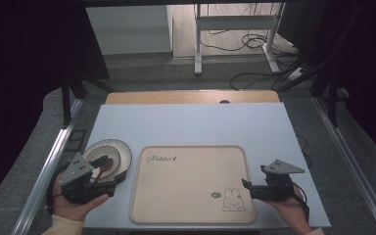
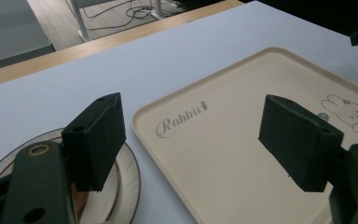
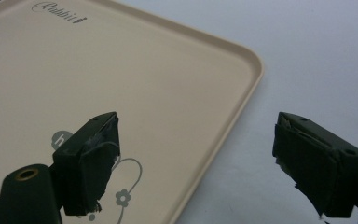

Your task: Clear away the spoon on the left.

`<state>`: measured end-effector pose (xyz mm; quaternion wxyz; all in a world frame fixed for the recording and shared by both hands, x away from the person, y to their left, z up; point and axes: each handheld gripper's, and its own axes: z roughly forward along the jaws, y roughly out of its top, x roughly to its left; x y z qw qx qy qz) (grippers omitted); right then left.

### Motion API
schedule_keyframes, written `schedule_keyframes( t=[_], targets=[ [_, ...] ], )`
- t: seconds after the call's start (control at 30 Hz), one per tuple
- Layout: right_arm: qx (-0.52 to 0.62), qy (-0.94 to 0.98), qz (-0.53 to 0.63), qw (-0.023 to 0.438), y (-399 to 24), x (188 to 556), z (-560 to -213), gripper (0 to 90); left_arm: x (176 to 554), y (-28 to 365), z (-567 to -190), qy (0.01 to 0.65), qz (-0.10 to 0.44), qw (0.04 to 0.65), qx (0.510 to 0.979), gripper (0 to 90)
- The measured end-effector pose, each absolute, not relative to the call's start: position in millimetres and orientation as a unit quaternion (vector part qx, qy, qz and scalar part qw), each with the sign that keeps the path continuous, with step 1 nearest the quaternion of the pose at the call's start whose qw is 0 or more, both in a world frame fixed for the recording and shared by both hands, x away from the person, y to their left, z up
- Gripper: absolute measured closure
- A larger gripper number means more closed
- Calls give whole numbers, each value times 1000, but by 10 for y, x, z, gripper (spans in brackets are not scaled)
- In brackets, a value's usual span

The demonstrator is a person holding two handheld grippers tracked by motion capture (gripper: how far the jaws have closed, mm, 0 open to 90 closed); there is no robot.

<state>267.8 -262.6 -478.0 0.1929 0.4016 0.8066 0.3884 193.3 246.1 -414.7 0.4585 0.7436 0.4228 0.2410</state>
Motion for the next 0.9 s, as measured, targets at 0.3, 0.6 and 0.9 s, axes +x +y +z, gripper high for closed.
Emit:
schedule_keyframes(
  t=[0.3, 0.6, 0.9],
  targets=[
    [401, 807, 388, 195, -2620, 2666, -4773, 152, 1920, 2706, -4211, 452, 256, 448, 727, 228],
    [401, 808, 387, 193, -2629, 2677, -4782, 152, 1842, 2854, -4310, 472, 269, 446, 712, 238],
    [398, 810, 387, 192, -2615, 2670, -4783, 152, 1740, 2941, -4472, 472, 259, 442, 717, 238]
  ],
)
